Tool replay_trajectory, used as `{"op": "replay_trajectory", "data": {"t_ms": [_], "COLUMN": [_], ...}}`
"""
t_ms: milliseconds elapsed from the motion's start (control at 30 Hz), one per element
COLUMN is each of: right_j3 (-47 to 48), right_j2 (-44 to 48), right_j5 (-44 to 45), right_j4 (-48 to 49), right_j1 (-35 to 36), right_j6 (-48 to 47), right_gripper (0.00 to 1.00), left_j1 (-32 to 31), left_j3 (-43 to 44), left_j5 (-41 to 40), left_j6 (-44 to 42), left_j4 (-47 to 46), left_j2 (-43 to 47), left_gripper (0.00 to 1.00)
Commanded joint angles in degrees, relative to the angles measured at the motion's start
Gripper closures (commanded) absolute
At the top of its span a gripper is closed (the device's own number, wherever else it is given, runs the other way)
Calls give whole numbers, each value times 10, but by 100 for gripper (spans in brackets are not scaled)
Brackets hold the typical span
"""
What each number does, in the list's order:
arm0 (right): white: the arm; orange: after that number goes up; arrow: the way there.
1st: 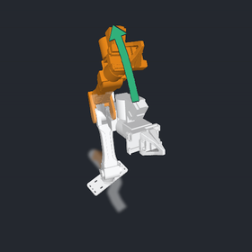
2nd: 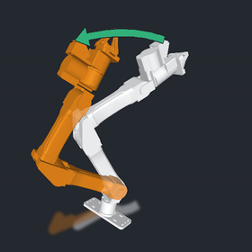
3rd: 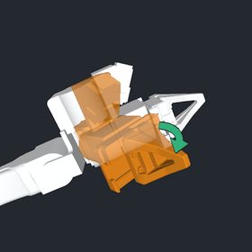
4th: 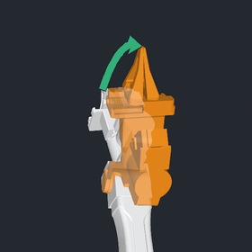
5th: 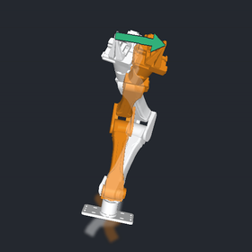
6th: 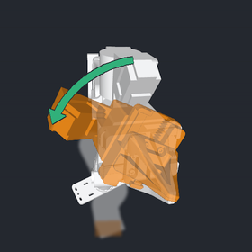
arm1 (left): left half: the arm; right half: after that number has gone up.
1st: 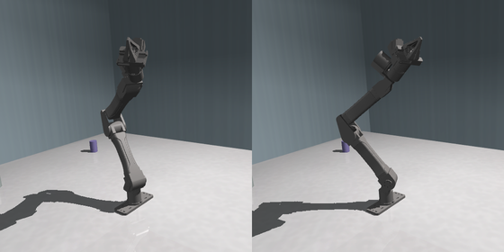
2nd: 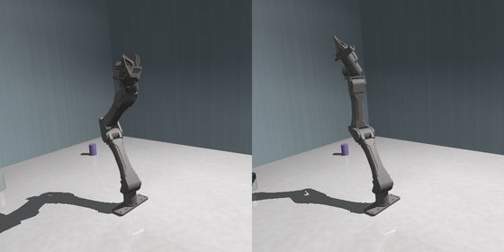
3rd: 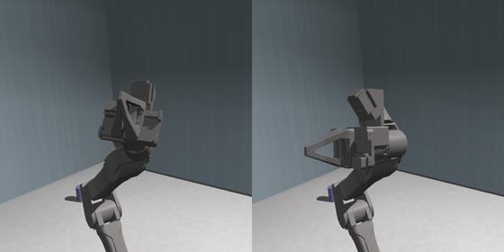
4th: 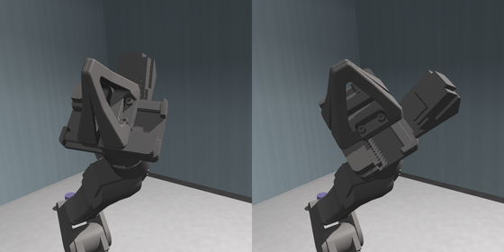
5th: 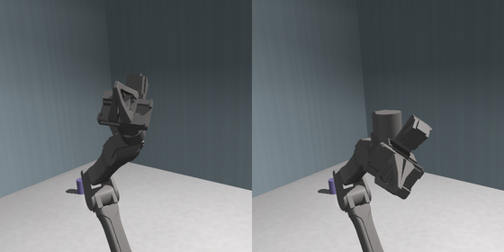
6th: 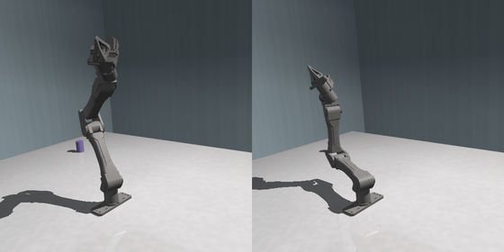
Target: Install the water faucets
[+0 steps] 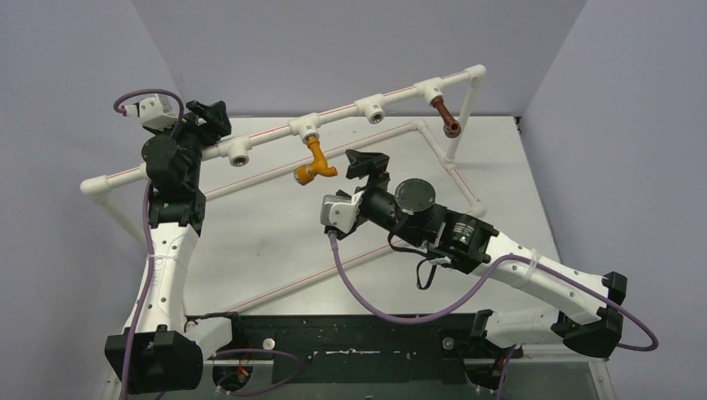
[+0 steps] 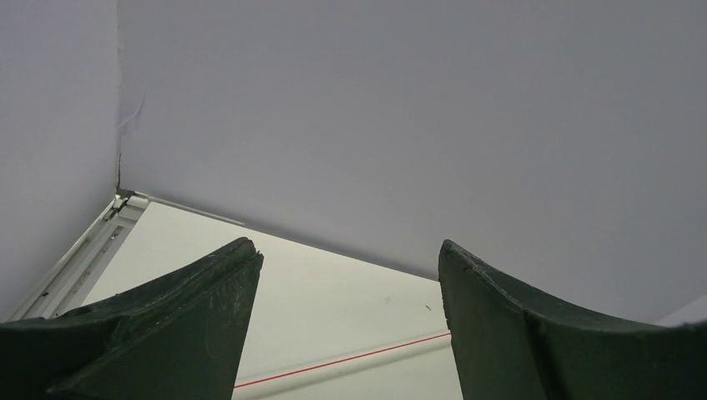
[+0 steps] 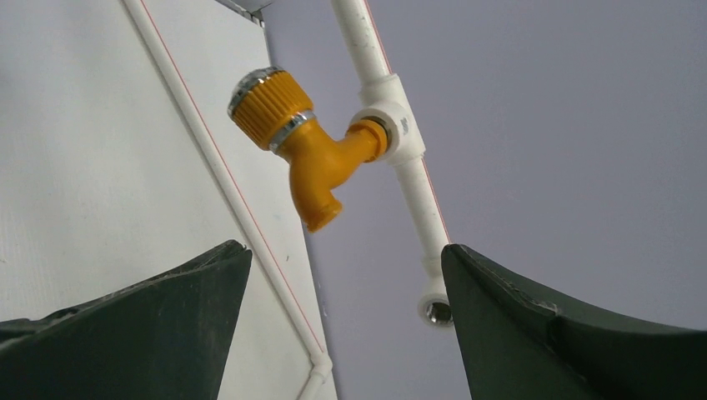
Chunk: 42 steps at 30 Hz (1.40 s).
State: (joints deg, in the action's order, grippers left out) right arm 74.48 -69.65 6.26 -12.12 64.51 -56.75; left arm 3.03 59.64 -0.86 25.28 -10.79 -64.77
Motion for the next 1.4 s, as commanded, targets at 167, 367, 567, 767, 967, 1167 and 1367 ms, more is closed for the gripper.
{"op": "replay_trajectory", "data": {"t_ms": [167,367,567,767,967,1167,1367], "right_j3": [-18,-23,-22,-19,-20,2,-9], "right_j2": [-58,-93,-114,-109,-82,-35,17], "right_j5": [147,174,186,189,184,152,107], "right_j4": [139,191,224,234,214,140,116], "right_j1": [62,63,63,64,67,68,60], "right_j6": [-42,-42,-42,-42,-42,-42,-42], "right_gripper": [12,12,12,12,12,12,9], "left_j1": [-3,-3,-3,-3,-3,-3,-1], "left_j3": [-73,-73,-72,-72,-72,-73,-72], "left_j5": [37,37,38,41,41,41,45], "left_j6": [-10,-12,-11,-10,-10,-10,-9], "left_j4": [248,248,248,247,248,248,248], "left_j2": [-61,-59,-59,-60,-60,-60,-62], "left_gripper": [25,25,25,25,24,25,25]}}
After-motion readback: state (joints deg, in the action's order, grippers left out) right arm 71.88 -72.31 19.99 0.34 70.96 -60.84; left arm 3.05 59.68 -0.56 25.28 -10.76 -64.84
